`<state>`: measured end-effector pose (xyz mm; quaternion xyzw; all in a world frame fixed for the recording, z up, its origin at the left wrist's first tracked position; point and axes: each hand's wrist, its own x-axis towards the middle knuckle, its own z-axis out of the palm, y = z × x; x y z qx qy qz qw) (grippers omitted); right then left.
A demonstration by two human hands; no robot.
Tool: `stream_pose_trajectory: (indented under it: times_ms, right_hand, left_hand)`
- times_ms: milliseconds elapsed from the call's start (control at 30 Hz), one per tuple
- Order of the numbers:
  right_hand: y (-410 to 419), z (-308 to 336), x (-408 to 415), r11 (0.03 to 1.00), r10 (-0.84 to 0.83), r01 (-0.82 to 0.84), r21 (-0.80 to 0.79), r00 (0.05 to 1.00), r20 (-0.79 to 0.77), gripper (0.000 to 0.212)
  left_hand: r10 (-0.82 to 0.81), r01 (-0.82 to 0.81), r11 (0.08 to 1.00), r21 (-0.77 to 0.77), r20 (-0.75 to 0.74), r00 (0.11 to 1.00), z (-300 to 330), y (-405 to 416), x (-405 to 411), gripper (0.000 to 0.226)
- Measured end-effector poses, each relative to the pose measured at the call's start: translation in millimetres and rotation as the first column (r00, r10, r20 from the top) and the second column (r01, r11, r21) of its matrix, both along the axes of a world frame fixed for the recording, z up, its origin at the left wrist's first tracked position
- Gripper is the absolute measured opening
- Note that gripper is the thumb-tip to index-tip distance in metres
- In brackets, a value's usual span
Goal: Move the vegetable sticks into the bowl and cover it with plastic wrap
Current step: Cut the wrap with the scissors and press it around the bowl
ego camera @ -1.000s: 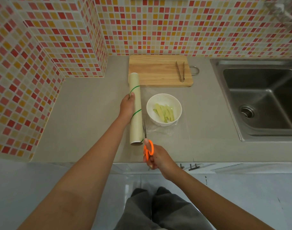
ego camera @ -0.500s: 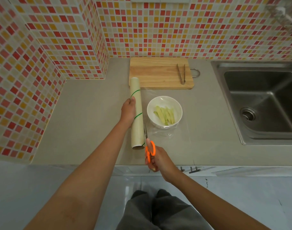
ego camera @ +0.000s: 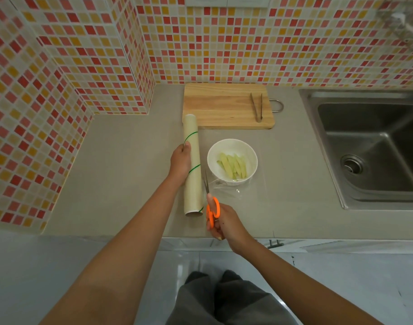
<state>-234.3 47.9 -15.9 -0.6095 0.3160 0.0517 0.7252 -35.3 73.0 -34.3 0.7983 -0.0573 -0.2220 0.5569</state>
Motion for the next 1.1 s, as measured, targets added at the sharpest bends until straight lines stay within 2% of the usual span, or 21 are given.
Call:
stream_pose_trajectory:
  times_ms: [267, 467, 733, 900, 1100]
  right_hand:
    - [-5.2, -4.9, 11.2, 0.999, -0.042, 0.042, 0.007, 0.998, 0.048, 0.055]
    - [-11.5, -2.9, 21.5, 1.000, -0.022, 0.021, 0.007, 0.999, 0.035, 0.063]
    - [-16.6, -7.0, 30.1, 0.999, -0.032, 0.032, 0.002, 0.998, 0.057, 0.057]
    - [-19.6, -4.4, 40.9, 1.000, -0.020, 0.021, -0.017, 0.998, 0.053, 0.061]
    - [-23.6, -3.5, 49.9, 0.999, -0.027, 0.029, -0.030, 0.997, 0.068, 0.058]
  left_hand:
    - [-0.006, 0.006, 1.000, -0.016, 0.026, 1.000, -0.9, -1.5, -3.3, 0.038]
    - [-0.028, 0.029, 1.000, -0.003, 0.030, 0.999, -0.8, -0.4, -5.2, 0.034]
    - [-0.026, 0.027, 0.999, -0.022, 0.049, 0.998, 1.1, -1.5, -7.2, 0.031]
    - [-0.021, 0.021, 0.999, -0.035, 0.017, 1.000, 1.6, 0.5, -8.5, 0.040]
    - [-0.001, 0.000, 0.998, -0.062, -0.016, 1.000, 4.3, 0.9, -8.4, 0.040]
